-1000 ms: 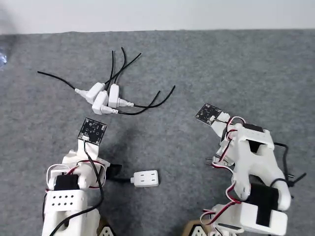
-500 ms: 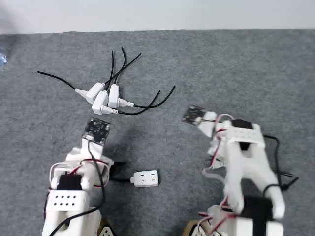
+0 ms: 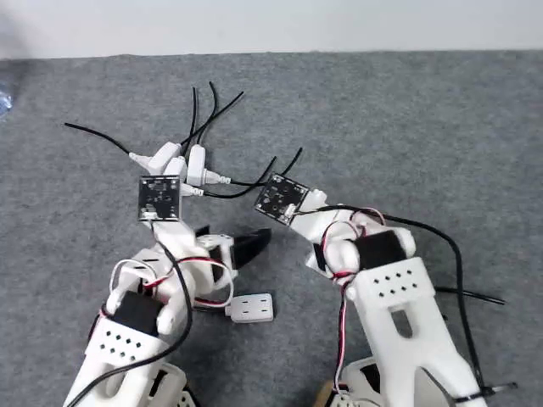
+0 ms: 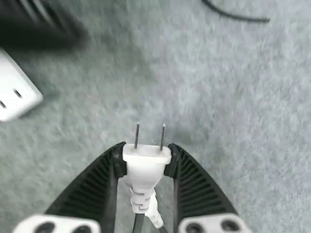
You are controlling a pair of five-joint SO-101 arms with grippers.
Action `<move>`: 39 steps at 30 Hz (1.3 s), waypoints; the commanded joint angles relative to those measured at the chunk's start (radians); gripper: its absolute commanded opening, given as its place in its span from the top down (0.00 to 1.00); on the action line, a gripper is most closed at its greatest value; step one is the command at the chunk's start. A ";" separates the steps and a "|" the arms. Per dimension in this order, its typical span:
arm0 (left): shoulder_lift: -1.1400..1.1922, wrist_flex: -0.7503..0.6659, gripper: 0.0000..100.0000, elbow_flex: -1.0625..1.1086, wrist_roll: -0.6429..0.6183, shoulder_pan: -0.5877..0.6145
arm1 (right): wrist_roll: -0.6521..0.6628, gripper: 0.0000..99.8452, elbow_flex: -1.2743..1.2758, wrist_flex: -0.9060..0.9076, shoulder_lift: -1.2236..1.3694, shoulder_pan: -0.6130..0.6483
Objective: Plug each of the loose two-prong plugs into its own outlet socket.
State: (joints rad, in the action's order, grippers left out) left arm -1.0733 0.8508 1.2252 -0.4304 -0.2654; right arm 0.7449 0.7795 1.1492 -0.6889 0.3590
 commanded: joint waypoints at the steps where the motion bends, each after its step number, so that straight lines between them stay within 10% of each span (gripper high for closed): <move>1: -0.015 -0.020 0.63 -0.031 -0.026 -0.035 | -0.048 0.99 -0.046 0.012 -0.036 0.062; 39: -0.015 0.000 0.63 -0.001 -0.026 -0.043 | -0.157 0.99 -0.396 0.237 -0.039 0.262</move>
State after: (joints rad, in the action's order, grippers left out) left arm -1.0978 0.8493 1.2129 -0.4549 -0.3115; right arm 0.5961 0.4910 1.3779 -0.6935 0.5892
